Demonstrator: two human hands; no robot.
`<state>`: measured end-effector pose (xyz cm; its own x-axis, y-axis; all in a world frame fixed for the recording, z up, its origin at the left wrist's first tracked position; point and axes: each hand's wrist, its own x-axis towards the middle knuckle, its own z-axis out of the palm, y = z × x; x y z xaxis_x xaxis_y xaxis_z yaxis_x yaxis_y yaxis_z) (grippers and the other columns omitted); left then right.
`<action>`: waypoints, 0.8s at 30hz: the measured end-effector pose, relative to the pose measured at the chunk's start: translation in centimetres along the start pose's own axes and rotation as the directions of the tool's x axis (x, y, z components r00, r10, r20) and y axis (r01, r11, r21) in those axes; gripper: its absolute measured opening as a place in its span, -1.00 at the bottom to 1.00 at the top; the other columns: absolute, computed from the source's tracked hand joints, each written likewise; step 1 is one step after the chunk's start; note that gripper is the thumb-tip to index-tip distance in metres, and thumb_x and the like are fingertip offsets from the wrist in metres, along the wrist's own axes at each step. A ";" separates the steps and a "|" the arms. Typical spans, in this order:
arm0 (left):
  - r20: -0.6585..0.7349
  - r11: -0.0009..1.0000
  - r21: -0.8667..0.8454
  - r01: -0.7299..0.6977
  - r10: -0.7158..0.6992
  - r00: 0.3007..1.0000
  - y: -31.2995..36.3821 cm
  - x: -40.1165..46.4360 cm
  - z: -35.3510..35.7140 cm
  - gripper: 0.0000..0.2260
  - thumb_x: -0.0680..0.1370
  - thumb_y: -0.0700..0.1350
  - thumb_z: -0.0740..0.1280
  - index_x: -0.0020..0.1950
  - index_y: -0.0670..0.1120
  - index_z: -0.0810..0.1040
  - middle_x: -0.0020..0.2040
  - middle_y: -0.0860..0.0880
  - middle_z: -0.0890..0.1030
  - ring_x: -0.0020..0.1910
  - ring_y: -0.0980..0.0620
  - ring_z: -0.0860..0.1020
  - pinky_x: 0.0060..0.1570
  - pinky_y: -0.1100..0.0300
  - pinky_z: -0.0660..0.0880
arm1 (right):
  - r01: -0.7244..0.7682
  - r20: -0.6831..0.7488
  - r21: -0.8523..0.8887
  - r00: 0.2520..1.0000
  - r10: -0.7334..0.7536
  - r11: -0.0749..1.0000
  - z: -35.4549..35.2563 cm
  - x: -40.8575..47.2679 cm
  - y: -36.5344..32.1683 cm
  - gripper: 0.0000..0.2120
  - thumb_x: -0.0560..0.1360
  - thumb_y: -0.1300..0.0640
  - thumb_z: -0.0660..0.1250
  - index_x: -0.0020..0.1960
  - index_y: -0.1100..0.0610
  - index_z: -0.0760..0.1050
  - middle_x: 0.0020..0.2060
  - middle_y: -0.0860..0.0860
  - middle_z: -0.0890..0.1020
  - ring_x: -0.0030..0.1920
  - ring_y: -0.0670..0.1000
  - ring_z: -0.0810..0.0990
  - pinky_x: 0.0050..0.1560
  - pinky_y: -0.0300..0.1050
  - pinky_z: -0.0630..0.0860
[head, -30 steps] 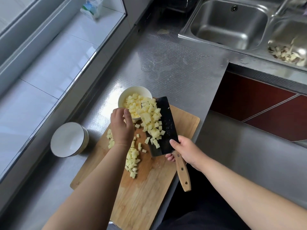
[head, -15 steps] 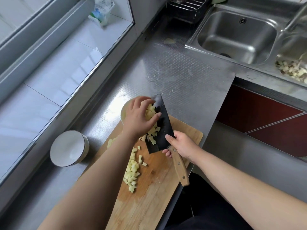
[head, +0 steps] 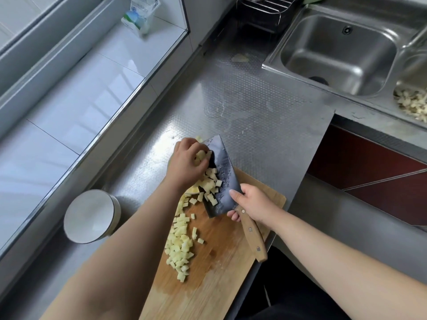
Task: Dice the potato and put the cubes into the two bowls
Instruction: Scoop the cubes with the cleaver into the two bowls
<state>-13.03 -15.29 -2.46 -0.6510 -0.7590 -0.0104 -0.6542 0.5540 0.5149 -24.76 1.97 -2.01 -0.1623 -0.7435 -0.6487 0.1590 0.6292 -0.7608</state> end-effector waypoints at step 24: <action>-0.178 0.985 -0.036 0.171 -0.174 0.968 -1.1 -0.5 -0.7 -0.79 0.60 0.04 0.24 0.10 -0.02 0.58 0.16 0.06 0.51 0.13 0.07 0.47 -0.06 0.19 0.41 | 0.001 -0.062 -0.013 0.998 -0.002 1.000 -1.7 -0.2 -1.1 -0.79 0.64 0.12 0.20 0.01 0.29 0.46 -0.34 0.21 0.65 -0.44 0.02 0.61 -0.38 -0.12 0.59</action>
<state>-11.73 -15.77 -2.42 -0.4476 -0.8926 0.0532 -0.7416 0.4038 0.5357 -26.56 1.78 -1.08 -0.2222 -0.7293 -0.6470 0.1459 0.6313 -0.7617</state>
